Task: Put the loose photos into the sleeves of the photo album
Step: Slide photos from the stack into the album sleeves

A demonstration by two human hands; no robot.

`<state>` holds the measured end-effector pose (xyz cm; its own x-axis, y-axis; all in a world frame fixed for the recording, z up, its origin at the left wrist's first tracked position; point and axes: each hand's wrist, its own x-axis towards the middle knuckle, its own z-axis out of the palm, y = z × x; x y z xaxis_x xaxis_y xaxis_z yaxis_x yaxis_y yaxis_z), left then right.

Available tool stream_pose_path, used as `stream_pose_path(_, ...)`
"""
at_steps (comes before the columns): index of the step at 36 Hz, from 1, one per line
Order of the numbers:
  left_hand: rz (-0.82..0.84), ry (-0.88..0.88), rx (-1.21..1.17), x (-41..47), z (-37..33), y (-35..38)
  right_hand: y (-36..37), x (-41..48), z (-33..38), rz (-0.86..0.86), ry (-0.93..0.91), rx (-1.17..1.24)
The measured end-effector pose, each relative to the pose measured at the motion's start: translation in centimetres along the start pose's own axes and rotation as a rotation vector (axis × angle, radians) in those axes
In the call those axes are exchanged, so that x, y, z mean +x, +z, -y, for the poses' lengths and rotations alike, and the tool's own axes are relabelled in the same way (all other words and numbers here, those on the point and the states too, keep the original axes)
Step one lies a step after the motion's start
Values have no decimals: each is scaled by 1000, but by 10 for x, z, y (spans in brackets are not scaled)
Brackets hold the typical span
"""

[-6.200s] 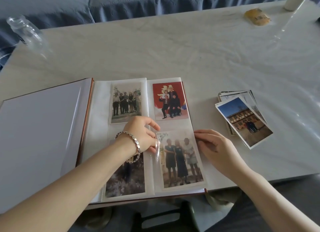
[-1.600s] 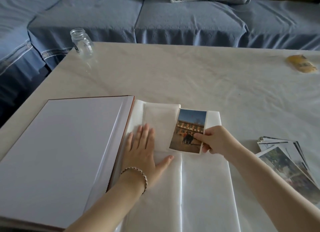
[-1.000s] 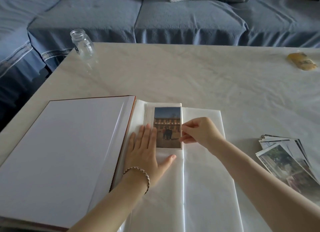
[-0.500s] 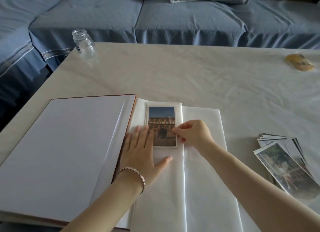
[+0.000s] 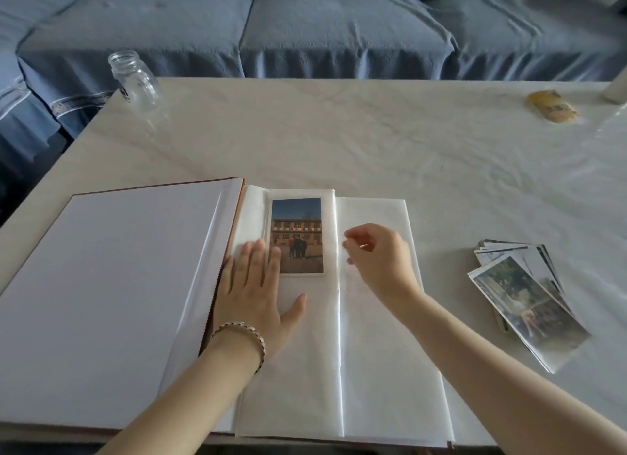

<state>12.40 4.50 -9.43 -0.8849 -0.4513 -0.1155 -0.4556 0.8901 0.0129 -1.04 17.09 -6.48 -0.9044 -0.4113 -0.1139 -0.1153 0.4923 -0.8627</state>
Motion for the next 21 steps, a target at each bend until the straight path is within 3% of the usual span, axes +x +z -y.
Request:
stream_pose_path(5, 23, -12, -30, 1, 2, -1, -67, -24, -20, -170, -204, -322)
stream_pose_path(8, 28, 18, -24, 2, 2, 1, -110, -39, -38, -244, -110, -494)
stream_pose_path(14, -30, -45, -40, 0, -3, -3, -151, -55, -65, -114, 120, -790)
stream_pose_path(17, -119, -41, -15, -1, -4, -1, -150, -57, -77, -33, 124, -878)
stream_pose_path(21, -85, -53, -4, 0, -5, -4, -149, -58, -75, -35, 118, -894)
